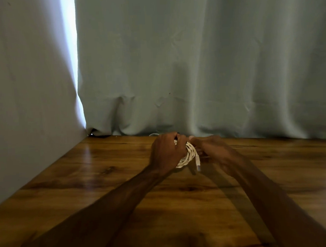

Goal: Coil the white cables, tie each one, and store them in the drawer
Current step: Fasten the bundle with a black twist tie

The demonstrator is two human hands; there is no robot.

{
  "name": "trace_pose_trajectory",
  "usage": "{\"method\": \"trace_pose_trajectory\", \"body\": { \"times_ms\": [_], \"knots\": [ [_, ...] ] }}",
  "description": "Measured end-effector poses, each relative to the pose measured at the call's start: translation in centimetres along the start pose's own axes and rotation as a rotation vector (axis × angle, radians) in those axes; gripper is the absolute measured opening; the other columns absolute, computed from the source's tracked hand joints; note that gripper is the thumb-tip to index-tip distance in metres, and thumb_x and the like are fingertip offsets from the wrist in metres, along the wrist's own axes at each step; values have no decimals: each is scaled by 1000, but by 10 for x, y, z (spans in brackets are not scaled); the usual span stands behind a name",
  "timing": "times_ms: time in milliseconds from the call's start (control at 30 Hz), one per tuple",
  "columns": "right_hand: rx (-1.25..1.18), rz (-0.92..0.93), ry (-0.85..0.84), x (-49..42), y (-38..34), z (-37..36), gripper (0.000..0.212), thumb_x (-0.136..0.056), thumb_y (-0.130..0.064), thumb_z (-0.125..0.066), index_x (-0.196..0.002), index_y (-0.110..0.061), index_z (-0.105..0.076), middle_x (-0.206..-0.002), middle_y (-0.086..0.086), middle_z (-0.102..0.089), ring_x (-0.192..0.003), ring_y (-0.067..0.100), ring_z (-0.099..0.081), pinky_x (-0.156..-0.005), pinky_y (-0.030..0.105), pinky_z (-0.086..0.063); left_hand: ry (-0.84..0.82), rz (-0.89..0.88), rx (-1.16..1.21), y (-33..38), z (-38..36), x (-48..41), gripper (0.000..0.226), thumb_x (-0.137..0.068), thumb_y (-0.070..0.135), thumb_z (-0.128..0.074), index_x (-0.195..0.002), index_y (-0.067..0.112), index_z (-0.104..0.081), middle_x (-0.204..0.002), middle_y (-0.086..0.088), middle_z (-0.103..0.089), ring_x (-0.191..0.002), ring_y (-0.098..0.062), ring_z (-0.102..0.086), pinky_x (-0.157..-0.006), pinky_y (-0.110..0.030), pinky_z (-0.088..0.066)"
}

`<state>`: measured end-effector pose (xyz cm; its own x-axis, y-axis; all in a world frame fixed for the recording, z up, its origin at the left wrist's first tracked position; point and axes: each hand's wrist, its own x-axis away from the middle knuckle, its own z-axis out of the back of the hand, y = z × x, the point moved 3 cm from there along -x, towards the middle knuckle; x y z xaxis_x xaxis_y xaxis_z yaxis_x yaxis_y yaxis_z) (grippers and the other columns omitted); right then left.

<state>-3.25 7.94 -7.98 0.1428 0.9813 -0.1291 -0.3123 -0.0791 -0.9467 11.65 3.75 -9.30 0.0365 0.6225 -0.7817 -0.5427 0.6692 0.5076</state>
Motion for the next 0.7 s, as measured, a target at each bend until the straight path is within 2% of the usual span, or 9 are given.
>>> {"method": "trace_pose_trajectory", "body": {
  "times_ms": [100,167,233,333,400,500,567,633,700],
  "knots": [
    [214,391,152,6,-16,-4,19,-94,-32,-71,-86,-17,-81,-70,-3,-75,-62,7,-68,-63,28,-55,48,153,-68,-17,6,-8,40,-97,27,-54,-59,13,-54,-59,-1,-55,-55,-17,-49,-55,-32,-28],
    [209,510,90,11,-24,-16,11,-92,-25,-74,-86,-19,-81,-61,2,-69,-50,8,-56,-53,25,-44,95,247,-71,-27,10,-13,44,-97,33,-49,-62,7,-59,-62,-7,-59,-59,-23,-53,-57,-34,-33],
    [378,557,39,14,-26,-31,11,-91,-19,-72,-91,-22,-83,-54,2,-65,-43,5,-49,-53,25,-42,120,313,-53,-33,13,-16,50,-94,40,-40,-64,6,-61,-63,-10,-61,-61,-26,-59,-57,-37,-43],
    [519,542,48,21,-20,-48,21,-90,-20,-64,-98,-27,-82,-54,-8,-67,-46,4,-61,-58,29,-55,123,357,-72,-32,15,-17,50,-96,40,-40,-70,6,-66,-70,-11,-66,-68,-28,-64,-60,-38,-47],
    [502,501,47,26,-17,-54,20,-83,-21,-61,-79,-20,-80,-50,-5,-67,-45,8,-63,-55,36,-57,111,373,-67,-28,13,-16,47,-100,35,-44,-72,5,-66,-72,-11,-66,-71,-28,-64,-57,-35,-42],
    [382,375,58,27,-14,-55,27,-79,-6,-58,-58,-12,-73,-44,-1,-63,-34,5,-53,-44,31,-50,76,393,-89,-19,6,-12,46,-102,32,-44,-78,1,-69,-78,-15,-67,-78,-32,-64,-59,-34,-35],
    [275,304,75,27,-10,-52,31,-81,3,-57,-56,-9,-72,-42,-2,-60,-32,3,-49,-43,24,-42,66,399,-86,-15,3,-10,47,-103,32,-44,-80,0,-71,-85,-19,-70,-84,-35,-66,-66,-37,-41],
    [226,295,96,27,-11,-48,29,-79,1,-58,-57,-8,-74,-44,1,-60,-35,4,-48,-46,22,-39,67,389,-79,-11,3,-10,48,-103,32,-43,-82,-1,-70,-87,-18,-71,-86,-35,-66,-70,-39,-45],
    [164,273,95,26,-15,-44,22,-78,-4,-63,-61,-6,-76,-48,5,-59,-39,5,-43,-47,22,-35,76,380,-80,-9,7,-12,46,-104,31,-43,-78,1,-65,-85,-16,-68,-83,-31,-63,-68,-37,-41]
  ]
}}
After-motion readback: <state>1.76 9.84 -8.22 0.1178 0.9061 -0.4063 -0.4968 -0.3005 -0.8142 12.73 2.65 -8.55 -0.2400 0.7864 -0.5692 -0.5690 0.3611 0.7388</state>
